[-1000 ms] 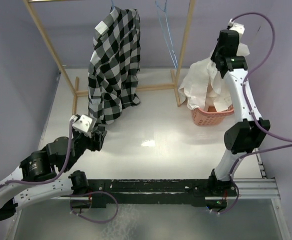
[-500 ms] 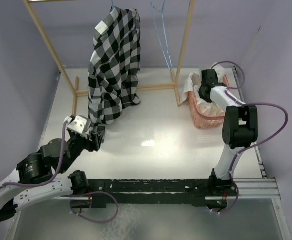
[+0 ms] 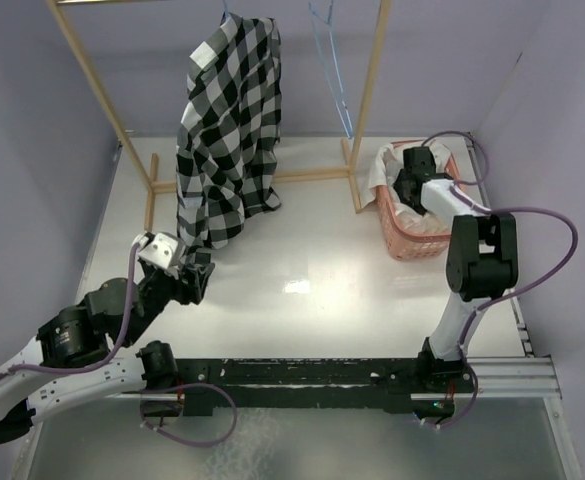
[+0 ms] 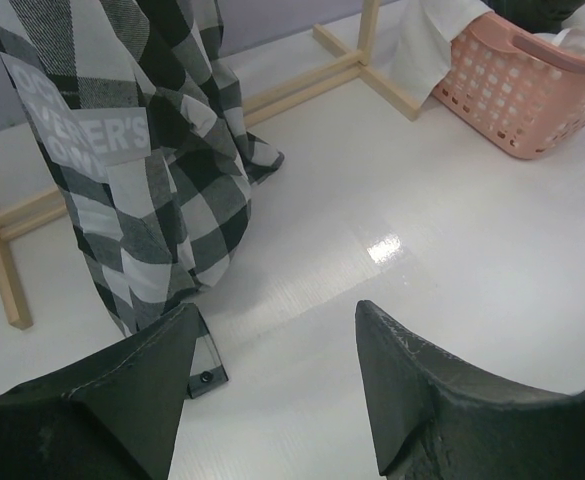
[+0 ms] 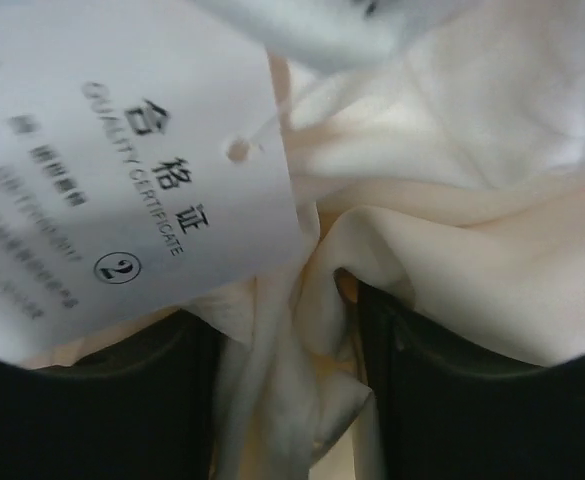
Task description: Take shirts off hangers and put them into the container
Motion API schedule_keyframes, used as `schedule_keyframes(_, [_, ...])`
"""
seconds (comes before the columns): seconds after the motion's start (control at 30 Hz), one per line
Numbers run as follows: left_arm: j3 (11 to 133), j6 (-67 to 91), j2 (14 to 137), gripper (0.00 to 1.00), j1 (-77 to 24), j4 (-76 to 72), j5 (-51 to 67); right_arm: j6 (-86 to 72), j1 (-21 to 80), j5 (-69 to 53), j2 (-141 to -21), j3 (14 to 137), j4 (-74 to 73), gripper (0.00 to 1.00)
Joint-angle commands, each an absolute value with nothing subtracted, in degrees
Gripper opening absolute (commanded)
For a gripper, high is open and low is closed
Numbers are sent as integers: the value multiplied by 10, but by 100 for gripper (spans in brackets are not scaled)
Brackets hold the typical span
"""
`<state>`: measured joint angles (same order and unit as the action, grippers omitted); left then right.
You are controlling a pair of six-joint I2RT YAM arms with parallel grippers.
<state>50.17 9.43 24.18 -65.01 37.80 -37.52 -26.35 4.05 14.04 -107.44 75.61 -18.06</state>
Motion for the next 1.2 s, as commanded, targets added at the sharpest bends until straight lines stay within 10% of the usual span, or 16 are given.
schedule_keyframes(0.0, [494, 100, 233, 69, -650, 351, -371, -249, 38, 170, -996, 806, -222, 59])
schedule_keyframes(1.17, [479, 106, 225, 68, -650, 344, -370, -158, 82, 1, -984, 934, -230, 46])
